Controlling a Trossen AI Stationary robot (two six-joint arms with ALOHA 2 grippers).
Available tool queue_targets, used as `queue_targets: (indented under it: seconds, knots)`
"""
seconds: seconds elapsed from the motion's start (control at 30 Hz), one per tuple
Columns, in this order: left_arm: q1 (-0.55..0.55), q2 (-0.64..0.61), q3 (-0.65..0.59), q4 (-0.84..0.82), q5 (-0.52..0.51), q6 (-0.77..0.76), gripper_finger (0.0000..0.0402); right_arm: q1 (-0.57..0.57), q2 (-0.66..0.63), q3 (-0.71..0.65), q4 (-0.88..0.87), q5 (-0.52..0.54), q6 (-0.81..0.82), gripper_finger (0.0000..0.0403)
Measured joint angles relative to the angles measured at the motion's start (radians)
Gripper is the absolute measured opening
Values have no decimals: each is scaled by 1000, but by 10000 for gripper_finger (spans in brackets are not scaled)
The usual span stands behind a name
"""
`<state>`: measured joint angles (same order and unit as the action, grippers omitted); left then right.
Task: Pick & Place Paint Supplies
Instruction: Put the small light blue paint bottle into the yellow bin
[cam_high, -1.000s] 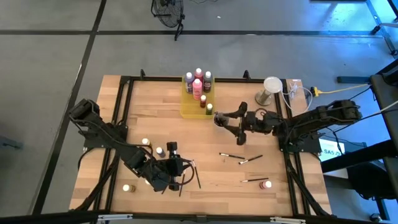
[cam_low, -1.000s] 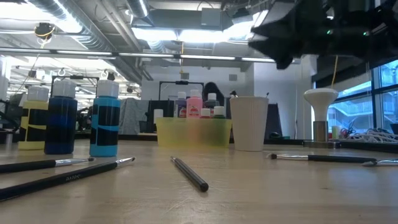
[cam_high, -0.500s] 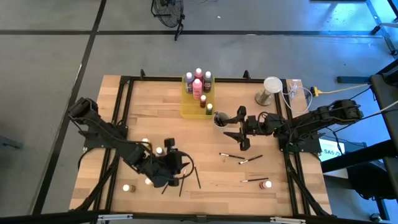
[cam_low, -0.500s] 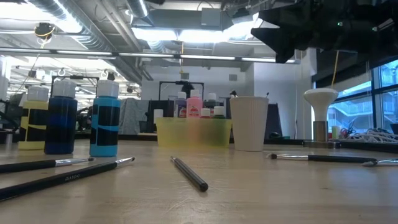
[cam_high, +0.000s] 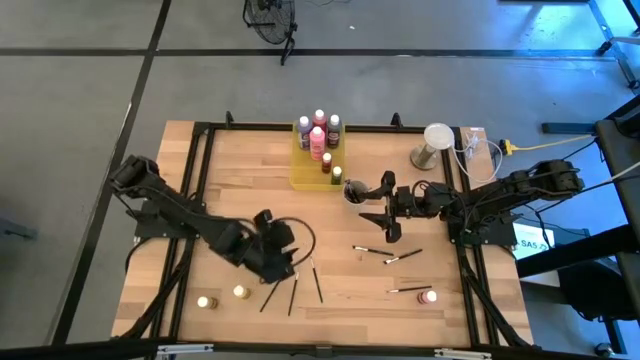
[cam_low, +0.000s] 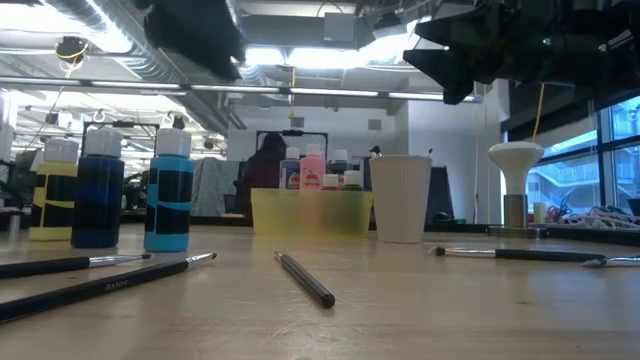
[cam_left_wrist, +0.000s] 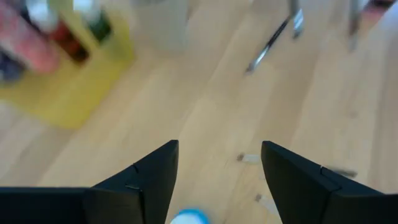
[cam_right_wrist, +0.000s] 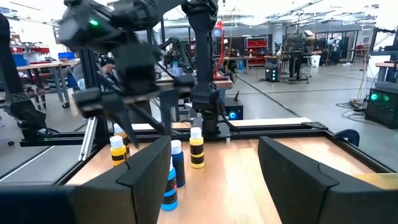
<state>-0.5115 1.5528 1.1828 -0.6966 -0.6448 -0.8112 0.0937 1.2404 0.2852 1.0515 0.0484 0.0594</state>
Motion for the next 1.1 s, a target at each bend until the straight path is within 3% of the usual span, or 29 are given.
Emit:
queue_targets:
  seconds: [0.13, 0.23, 0.57, 0.83, 1.1]
  knots:
    - [57, 0, 0, -64, 187, 45, 226, 0, 0, 0, 0, -1, 0, 242]
    - [83, 0, 0, -68, 272, 98, 226, 0, 0, 0, 0, 0, 0, 242]
    - [154, 0, 0, -107, 332, 97, 226, 0, 0, 0, 0, 0, -8, 242]
    - [237, 0, 0, -182, 429, 9, 226, 0, 0, 0, 0, 0, -8, 242]
    - [233, -1, 0, -203, 468, -8, 226, 0, 0, 0, -3, 0, -8, 242]
